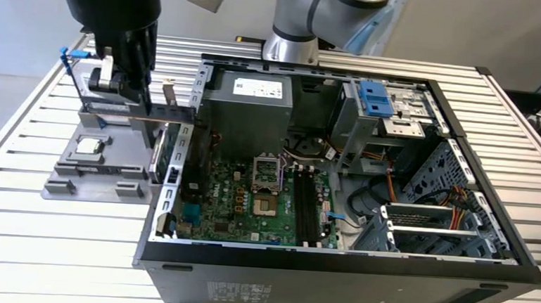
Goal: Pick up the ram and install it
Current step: 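Pick up the ram and move it above insertion slot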
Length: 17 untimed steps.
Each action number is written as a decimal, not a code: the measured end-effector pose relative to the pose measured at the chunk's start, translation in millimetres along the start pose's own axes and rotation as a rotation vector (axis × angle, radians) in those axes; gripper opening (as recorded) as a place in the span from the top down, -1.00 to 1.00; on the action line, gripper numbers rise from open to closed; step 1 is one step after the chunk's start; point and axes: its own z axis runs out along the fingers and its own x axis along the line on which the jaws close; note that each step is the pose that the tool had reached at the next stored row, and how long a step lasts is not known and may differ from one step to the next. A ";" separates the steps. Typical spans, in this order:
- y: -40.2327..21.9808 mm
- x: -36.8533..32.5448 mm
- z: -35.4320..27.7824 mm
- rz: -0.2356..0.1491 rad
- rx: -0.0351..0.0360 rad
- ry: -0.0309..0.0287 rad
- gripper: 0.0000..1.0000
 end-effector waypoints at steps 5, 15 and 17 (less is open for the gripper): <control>-15.0 -0.5 -0.5 0.000 0.0136 -0.0006 1.00; -50.4 -1.6 -1.6 -0.001 0.0150 -0.0009 1.00; -55.0 -1.8 -1.8 -0.001 0.0150 -0.0009 1.00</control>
